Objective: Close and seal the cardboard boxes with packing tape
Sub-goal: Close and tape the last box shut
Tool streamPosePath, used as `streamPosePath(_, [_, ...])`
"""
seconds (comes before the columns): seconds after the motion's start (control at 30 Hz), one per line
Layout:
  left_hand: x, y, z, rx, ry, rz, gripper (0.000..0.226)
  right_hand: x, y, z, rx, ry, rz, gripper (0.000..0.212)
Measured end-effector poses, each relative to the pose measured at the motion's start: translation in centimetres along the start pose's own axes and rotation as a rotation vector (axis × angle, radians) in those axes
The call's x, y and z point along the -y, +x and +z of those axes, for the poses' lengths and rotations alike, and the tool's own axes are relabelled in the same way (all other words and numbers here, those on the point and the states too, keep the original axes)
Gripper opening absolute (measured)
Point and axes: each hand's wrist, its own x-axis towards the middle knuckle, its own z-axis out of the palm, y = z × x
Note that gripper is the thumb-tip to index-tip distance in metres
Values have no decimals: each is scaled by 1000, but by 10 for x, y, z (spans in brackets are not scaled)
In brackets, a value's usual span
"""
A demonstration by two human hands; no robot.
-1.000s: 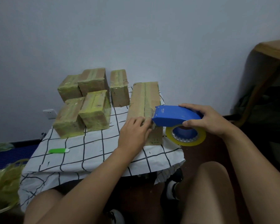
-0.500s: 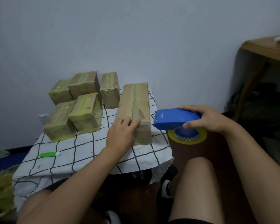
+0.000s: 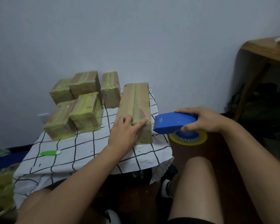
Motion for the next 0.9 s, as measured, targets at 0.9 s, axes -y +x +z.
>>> streamPosePath(0.9, [1, -4, -16, 213, -80, -3, 77, 81, 19, -1, -157, -665, 124, 68])
